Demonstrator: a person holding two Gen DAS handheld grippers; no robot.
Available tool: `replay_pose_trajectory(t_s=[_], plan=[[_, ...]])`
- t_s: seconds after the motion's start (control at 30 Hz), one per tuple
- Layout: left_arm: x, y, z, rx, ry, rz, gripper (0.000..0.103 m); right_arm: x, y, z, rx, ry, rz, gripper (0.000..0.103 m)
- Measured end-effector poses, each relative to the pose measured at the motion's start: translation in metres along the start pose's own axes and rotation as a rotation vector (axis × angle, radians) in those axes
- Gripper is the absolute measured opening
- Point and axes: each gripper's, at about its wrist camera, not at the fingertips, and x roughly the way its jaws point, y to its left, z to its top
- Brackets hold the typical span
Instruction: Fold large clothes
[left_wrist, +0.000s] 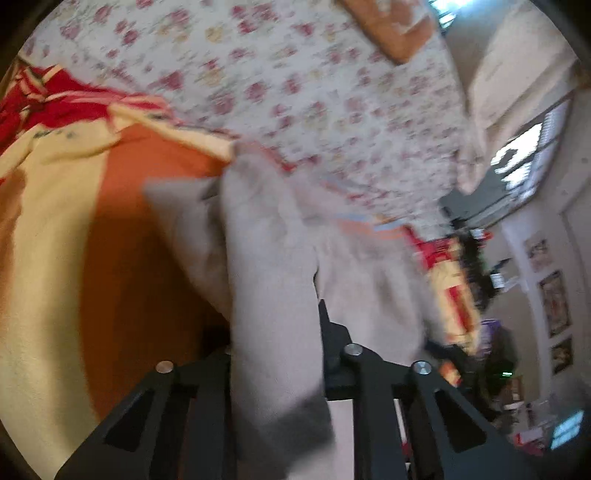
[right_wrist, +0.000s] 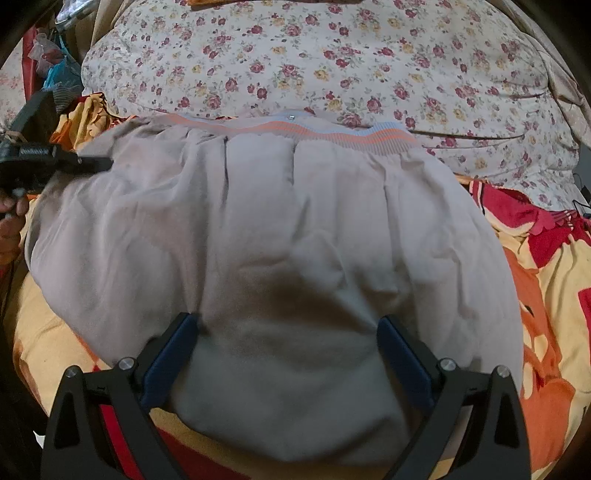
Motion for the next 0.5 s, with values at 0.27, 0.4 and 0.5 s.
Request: replay_pose_trajectory(t_s=[0.27, 0.4, 0.5], plan=[[0.007, -0.086, 0.02, -0.072, -0.089, -0.059, 0.005, -0.072, -0.084, -0.01, 0.251, -0.224, -0.102, 0.081], [0.04, -0.132, 0.025, -0.113, -0.11, -0.007, 0.005, -0.073, -0.127, -0.03, 0.376, -0.147, -0.154, 0.081], [0.08, -0.167, 0.026, -0.118, -0.1, 0.046, 0.005, -0.082, -0.145, -0.039, 0.41, -0.157, -0.148, 0.081]])
